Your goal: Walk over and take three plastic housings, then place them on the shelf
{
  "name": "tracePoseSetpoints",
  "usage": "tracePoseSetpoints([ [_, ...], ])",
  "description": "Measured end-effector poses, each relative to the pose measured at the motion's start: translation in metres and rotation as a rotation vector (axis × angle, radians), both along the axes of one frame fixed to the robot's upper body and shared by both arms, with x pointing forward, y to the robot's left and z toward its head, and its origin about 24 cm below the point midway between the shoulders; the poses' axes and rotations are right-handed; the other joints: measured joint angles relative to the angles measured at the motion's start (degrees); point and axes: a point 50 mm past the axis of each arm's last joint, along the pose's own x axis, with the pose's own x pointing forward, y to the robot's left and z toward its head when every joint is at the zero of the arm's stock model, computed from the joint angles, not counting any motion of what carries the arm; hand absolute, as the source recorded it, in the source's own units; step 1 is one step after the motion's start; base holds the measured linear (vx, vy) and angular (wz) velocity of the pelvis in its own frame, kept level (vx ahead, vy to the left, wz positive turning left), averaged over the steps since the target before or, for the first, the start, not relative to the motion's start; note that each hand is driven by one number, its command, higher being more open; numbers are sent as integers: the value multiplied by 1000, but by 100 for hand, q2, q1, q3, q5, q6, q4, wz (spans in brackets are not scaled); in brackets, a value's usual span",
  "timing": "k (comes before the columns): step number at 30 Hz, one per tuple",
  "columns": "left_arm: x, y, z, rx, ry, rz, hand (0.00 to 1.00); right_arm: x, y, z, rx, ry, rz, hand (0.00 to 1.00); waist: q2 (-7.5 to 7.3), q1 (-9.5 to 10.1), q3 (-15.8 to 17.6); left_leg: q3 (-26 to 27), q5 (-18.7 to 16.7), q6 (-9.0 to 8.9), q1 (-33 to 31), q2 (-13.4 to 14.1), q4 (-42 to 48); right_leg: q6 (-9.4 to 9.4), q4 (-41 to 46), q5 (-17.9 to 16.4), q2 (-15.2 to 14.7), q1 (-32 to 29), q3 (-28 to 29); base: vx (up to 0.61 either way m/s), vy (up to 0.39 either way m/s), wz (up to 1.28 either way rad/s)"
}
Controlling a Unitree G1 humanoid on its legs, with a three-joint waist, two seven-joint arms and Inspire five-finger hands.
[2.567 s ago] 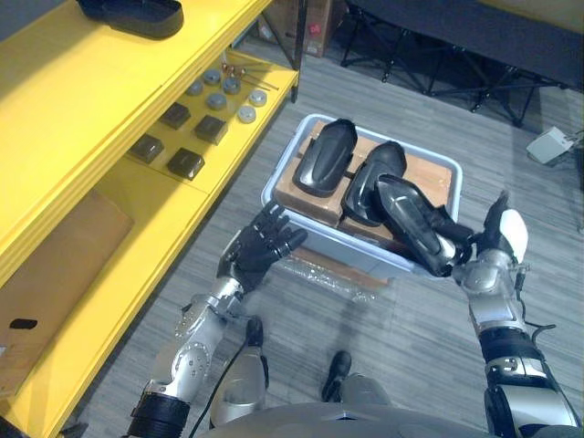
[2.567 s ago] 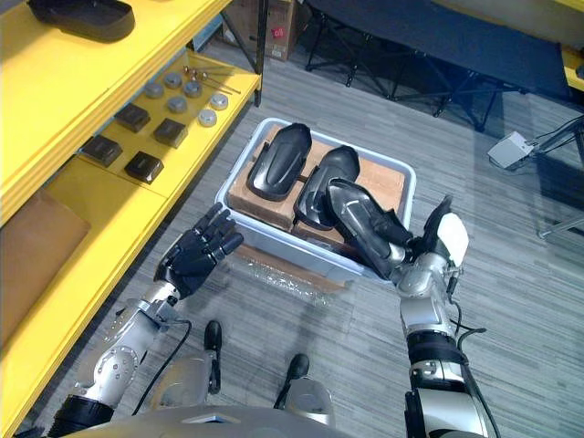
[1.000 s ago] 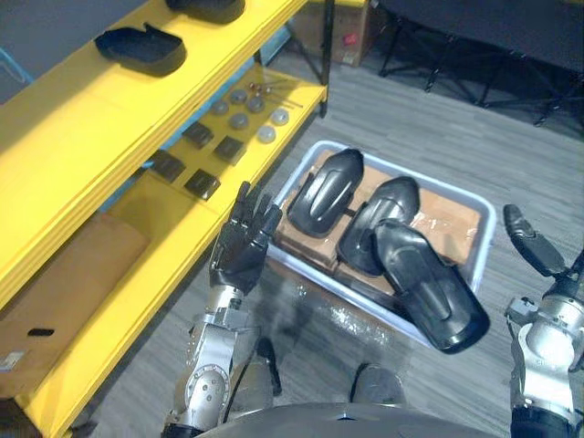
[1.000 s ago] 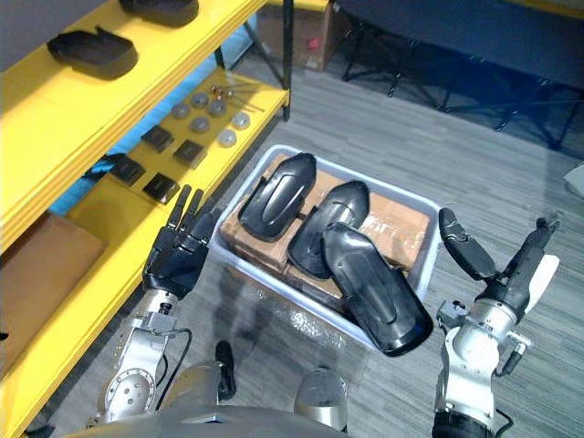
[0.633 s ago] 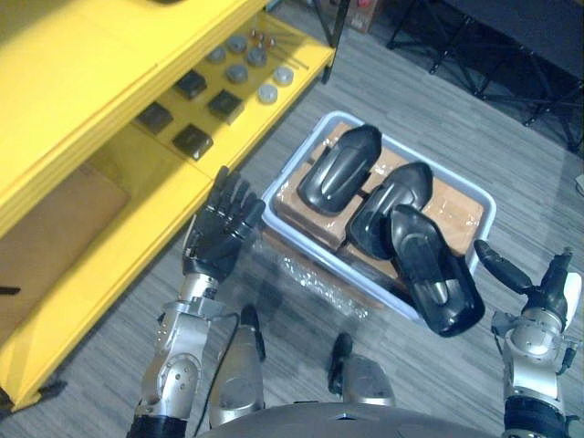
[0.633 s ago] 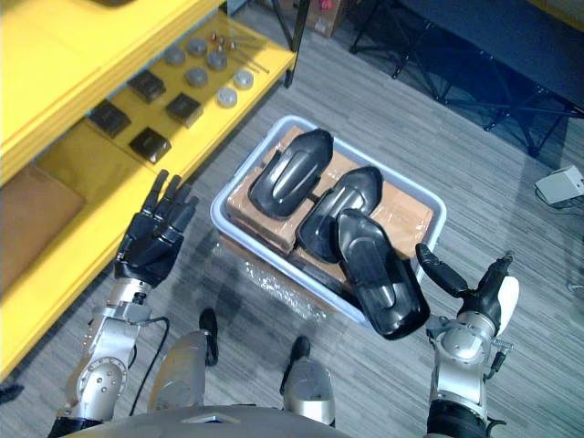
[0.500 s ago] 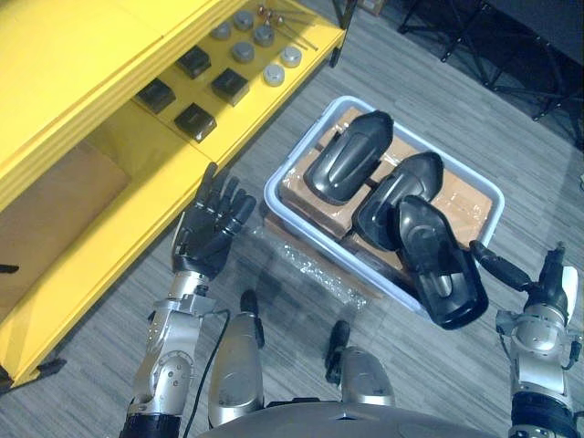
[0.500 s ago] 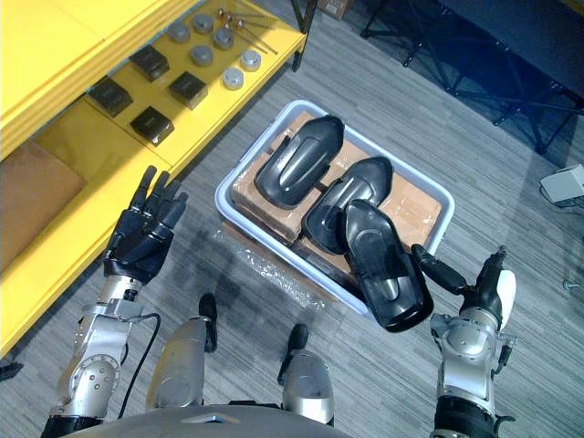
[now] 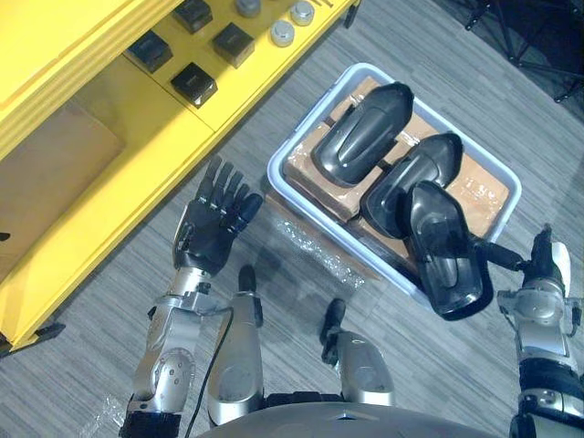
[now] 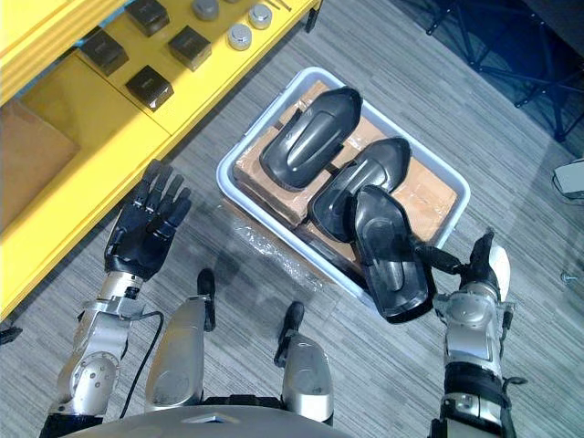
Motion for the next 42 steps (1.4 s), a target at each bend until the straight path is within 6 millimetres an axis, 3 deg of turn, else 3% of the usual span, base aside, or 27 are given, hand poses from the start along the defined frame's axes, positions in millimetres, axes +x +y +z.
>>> tracePoseSetpoints([
  [4, 0, -1, -2, -1, 4, -5, 100, 20, 1, 7, -8, 37, 45, 100, 88, 119, 52, -70, 51, -4, -29, -17, -38, -9, 11, -14, 13, -10, -84, -2, -15, 8],
  [11, 0, 0, -18, -10, 64, 16, 100, 45, -12, 39, -113, 79, 104, 100, 257, 257, 167, -199, 292, 3, -211, -93, -259, -31, 261, -97, -45, -319, -187, -45, -3, 10],
  [12, 0, 0, -20, -11, 71, 15, 100, 48, -12, 42, -124, 88, 119, 0, 264, 259, 171, -210, 322, 0, -213, -103, -290, -32, 299, -116, -57, -344, -203, -61, -5, 9],
  [15, 0, -2, -22, -17, 72, 14, 100, 62, -5, 53, -171, 150, 218, 0, 280, 261, 177, -284, 449, -24, -298, -118, -403, -63, 494, -197, -82, -518, -257, -70, -9, 12],
  [18, -1, -2, -24, -21, 76, 17, 100, 66, 1, 50, -168, 203, 286, 0, 289, 266, 182, -344, 527, -27, -284, -137, -480, -74, 561, -233, -94, -525, -302, -54, -16, 13],
  [22, -1, 0, -22, -28, 58, 32, 100, 64, -9, 64, -273, 270, 320, 0, 292, 267, 183, -396, 645, -46, -258, -169, -660, -72, 618, -248, -120, -569, -358, -55, -4, 8],
  [34, -2, 1, -21, -25, 47, 38, 100, 71, 14, 57, -286, 256, 489, 0, 305, 243, 174, -304, 985, -120, 199, -158, -1276, -122, 676, -277, -121, -488, -291, -17, -5, -3],
  [42, -4, 0, -19, -22, 36, 26, 100, 59, 16, 42, -308, 245, 491, 0, 304, 297, 167, -241, 1160, -120, 586, -166, -1677, -98, 558, -258, -110, -237, -294, -2, -7, 1],
])
